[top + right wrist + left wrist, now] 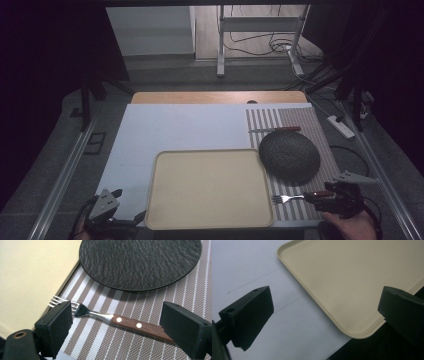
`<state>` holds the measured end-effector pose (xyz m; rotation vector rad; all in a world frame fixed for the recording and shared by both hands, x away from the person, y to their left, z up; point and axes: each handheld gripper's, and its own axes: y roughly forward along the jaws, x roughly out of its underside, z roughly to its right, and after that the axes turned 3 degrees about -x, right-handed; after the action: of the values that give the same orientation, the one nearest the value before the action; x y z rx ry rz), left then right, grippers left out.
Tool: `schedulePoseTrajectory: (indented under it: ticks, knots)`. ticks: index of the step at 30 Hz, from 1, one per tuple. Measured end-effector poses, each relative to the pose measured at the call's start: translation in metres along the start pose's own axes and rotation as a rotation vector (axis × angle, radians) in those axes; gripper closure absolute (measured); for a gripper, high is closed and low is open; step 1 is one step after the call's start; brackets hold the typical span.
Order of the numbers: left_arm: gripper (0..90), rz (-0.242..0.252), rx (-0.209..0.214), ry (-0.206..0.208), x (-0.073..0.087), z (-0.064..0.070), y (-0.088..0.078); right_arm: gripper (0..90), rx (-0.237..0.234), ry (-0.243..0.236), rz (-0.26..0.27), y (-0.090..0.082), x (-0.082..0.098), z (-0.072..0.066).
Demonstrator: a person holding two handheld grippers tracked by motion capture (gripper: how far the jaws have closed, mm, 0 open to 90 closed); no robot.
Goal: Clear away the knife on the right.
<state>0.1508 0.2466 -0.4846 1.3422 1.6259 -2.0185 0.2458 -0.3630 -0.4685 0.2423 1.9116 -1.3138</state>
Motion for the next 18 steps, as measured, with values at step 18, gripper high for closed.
schedulePoseTrajectory:
  ticks: [18]
  knots:
    - [0.4, -0.006, 0.003, 0.003, -0.0002, 0.0001, 0.0006, 13.6, -0.034, -0.040, -0.070, 0.0063, -0.0018, -0.0034]
